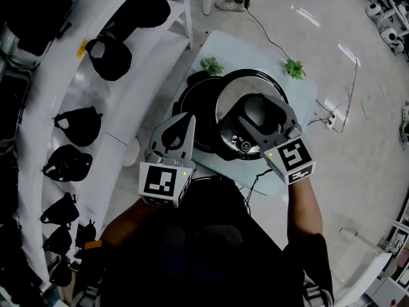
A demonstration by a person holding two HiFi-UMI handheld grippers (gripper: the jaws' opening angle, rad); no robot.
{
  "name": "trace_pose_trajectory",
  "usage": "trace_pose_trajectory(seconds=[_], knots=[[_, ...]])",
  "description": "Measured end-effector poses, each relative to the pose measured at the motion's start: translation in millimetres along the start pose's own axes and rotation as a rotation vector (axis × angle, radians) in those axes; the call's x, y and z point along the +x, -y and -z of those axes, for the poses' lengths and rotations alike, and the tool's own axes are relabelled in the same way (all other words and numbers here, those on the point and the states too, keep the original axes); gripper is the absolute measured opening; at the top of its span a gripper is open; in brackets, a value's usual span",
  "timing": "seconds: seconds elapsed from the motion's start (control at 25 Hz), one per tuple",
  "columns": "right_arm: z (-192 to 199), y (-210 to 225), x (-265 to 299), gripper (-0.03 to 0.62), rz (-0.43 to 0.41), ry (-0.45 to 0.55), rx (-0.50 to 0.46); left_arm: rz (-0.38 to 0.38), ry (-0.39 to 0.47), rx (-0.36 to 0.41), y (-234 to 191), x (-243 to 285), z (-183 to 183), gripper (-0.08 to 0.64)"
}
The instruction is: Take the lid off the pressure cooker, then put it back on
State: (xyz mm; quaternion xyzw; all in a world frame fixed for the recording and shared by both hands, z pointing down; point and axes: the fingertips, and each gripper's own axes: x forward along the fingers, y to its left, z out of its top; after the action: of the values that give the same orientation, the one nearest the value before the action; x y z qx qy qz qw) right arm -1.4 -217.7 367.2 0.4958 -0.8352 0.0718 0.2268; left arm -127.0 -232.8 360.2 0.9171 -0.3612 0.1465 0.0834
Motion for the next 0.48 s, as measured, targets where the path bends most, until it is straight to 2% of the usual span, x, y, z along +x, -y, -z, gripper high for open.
trace_pose_trajectory(seconds=[0.48], knots=[[71.9,45.0,-108.6,0.29,0.25,-0.074,0.113,0.232,0.009,0.092,96.7,37.1,-12.4,0.006]])
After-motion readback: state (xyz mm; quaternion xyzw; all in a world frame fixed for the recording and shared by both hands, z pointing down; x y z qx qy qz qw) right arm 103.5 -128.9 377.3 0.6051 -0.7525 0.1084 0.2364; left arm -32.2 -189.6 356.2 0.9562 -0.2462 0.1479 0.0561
